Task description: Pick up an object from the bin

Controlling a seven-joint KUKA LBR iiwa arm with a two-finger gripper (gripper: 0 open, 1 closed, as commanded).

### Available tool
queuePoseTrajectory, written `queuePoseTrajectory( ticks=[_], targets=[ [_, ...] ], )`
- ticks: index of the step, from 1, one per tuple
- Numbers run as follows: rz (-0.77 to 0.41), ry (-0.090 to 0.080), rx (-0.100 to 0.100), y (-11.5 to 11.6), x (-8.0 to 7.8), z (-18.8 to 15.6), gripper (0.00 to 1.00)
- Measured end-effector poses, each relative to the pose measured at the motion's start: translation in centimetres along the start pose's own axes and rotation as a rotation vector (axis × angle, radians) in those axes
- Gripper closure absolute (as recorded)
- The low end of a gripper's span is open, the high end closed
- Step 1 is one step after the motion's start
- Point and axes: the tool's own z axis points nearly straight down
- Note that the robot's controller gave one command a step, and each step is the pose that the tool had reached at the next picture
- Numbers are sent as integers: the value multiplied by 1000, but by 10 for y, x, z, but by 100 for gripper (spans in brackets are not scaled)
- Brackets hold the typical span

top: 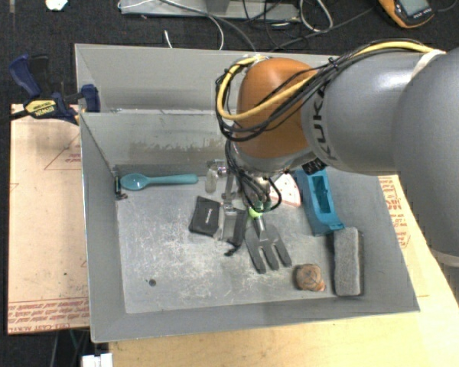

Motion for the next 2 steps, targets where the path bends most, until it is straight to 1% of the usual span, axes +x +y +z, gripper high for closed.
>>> queuePoseTrajectory(
  ticks=[1, 2],
  targets=[
    [2, -6, -1, 0, -1, -5, 0],
    [-92, -14, -2, -34, -31, 33, 0]
  ],
)
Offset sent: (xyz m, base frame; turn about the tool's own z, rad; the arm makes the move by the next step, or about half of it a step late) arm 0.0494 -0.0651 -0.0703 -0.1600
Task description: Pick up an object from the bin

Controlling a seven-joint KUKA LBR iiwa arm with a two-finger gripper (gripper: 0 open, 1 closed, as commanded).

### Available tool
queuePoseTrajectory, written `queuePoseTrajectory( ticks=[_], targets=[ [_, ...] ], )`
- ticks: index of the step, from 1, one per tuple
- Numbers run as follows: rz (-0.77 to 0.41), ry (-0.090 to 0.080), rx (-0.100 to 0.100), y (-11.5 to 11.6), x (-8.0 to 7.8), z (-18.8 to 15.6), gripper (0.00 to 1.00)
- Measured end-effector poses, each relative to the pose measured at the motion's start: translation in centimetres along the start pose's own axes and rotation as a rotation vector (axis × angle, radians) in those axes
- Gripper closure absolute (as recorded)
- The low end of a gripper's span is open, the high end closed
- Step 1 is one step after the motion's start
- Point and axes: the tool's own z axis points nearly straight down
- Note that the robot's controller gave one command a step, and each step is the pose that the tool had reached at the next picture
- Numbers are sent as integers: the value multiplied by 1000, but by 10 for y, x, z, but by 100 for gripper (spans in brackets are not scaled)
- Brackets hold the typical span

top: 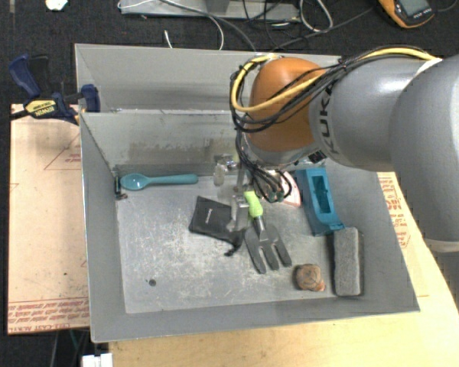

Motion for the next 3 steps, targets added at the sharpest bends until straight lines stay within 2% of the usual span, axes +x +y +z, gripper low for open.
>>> queuePoseTrajectory(
  ticks=[1, 2, 3],
  targets=[
    [-34, 1, -2, -13, 25, 35, 100],
    [-34, 1, -2, -13, 25, 35, 100],
    [-57, 4, -2, -3, 27, -25, 100]
  ],
)
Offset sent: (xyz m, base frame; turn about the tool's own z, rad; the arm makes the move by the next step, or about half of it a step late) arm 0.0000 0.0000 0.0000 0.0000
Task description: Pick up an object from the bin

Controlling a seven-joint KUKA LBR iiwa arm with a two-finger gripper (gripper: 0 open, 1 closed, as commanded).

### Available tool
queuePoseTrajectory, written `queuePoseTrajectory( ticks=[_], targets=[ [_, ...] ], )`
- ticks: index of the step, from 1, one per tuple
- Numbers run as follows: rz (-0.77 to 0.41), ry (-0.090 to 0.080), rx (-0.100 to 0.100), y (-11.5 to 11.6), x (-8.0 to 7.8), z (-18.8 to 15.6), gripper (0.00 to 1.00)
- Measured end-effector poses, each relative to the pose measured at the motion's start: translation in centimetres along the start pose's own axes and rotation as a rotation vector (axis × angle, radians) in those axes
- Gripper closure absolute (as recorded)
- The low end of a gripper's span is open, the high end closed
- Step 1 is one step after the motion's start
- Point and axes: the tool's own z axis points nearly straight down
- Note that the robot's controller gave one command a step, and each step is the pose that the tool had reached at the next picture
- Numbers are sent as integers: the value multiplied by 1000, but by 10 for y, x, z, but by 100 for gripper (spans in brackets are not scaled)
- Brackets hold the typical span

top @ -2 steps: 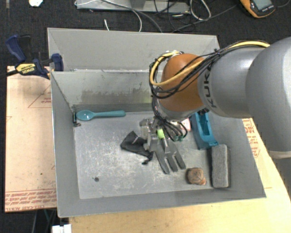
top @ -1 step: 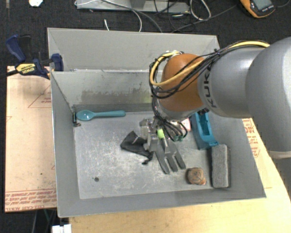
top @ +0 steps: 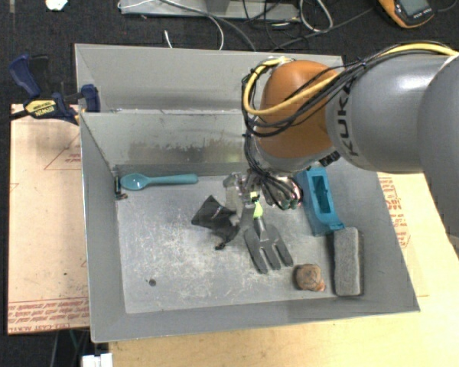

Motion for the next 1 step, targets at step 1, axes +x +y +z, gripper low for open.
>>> queuePoseTrajectory(
  ticks=[1],
  targets=[
    [57, 2, -1, -10, 6, -68, 100]
  ],
)
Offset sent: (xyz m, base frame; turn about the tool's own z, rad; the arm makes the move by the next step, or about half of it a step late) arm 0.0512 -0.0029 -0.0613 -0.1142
